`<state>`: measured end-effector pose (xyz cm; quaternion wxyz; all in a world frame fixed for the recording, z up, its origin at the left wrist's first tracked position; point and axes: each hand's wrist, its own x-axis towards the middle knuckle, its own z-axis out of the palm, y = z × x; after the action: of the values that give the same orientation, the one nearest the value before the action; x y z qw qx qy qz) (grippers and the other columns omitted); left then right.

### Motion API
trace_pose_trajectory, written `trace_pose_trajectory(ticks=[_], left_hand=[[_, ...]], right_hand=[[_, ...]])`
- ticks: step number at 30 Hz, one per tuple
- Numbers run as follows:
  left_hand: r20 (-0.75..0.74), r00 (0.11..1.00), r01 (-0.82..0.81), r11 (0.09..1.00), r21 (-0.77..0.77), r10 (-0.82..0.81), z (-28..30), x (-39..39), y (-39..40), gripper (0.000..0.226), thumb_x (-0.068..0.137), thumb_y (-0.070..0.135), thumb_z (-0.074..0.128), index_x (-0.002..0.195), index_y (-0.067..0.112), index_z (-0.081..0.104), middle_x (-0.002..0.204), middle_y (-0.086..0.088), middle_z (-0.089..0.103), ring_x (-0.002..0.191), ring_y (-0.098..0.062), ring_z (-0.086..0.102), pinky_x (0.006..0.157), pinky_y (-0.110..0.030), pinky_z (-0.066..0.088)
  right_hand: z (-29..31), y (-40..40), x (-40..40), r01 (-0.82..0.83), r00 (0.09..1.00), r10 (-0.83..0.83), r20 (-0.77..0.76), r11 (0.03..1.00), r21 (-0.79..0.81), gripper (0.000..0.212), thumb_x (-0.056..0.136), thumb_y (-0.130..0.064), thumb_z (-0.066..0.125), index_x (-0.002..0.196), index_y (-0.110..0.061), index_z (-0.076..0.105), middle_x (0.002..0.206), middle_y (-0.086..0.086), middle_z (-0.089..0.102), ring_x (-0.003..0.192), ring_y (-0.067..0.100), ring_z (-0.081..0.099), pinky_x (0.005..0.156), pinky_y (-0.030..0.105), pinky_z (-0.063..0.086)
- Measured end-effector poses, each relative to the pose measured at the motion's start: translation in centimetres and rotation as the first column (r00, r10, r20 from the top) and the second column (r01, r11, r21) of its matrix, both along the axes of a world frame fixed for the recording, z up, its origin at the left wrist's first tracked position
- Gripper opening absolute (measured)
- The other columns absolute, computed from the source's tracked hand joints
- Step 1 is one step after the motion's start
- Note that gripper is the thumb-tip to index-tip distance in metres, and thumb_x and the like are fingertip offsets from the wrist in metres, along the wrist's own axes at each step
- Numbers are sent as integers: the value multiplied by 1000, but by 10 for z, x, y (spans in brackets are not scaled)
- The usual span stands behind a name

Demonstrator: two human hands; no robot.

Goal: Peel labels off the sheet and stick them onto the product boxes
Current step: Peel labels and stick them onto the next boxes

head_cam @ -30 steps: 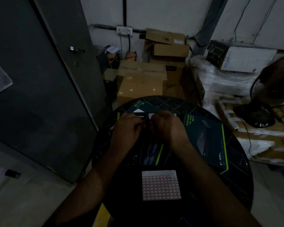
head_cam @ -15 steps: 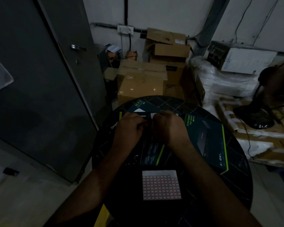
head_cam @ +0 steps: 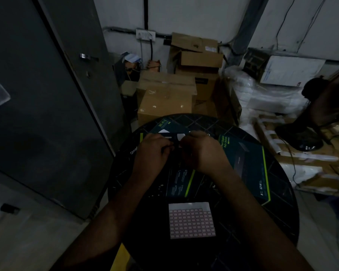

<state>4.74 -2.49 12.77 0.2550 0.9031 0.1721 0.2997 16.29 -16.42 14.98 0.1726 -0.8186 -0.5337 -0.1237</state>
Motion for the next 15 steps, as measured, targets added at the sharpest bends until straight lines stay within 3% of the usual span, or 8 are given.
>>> trace_pose_trajectory(ticks=[7, 15], left_hand=[[15, 1000, -7, 1000, 0, 7, -1, 1, -1, 12, 75, 14, 78, 86, 17, 77, 87, 2, 71, 87, -18, 60, 78, -18, 38], [32, 999, -2, 1000, 3, 2, -1, -2, -3, 11, 76, 15, 78, 86, 17, 77, 87, 3, 70, 88, -16, 59, 79, -23, 44]], right_hand=[[-2, -2, 10, 38, 968, -9, -251, 993, 113, 23, 87, -35, 58, 101, -22, 70, 99, 0, 68, 88, 18, 65, 76, 39, 57], [-18, 0, 13, 40, 980, -1, -201, 981, 190, 12, 82, -32, 74, 94, -28, 73, 94, -3, 68, 88, 21, 62, 70, 39, 53]])
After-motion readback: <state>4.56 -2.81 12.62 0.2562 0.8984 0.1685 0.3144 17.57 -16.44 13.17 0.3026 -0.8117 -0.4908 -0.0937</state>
